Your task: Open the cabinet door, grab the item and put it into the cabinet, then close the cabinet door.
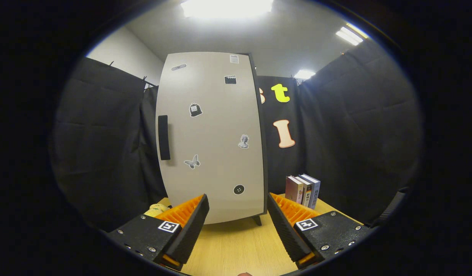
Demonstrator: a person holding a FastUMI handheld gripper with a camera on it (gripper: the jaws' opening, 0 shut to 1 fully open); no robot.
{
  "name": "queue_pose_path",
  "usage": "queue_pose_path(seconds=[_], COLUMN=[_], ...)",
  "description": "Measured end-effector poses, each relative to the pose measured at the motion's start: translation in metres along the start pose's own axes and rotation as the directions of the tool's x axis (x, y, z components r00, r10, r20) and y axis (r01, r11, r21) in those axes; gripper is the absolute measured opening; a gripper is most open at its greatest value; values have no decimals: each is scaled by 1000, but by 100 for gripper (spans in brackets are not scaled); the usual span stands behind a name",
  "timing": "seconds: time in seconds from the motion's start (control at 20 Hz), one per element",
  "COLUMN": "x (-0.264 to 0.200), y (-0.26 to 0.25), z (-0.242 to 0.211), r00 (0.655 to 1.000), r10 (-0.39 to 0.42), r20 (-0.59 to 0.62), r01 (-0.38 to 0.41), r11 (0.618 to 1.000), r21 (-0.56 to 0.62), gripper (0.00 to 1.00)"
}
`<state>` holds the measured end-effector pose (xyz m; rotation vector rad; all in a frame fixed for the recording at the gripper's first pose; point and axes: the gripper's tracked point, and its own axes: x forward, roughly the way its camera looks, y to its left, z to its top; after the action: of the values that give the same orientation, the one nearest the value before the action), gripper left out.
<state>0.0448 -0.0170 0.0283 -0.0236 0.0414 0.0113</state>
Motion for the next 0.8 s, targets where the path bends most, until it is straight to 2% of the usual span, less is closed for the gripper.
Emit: queue_pose_path(seconds=[0.8], x=[9], y=[11], z=[-4], r00=[999], r10=[35], r20=[21], r01=[-34], r11=[999], r21=[-28], gripper=[94])
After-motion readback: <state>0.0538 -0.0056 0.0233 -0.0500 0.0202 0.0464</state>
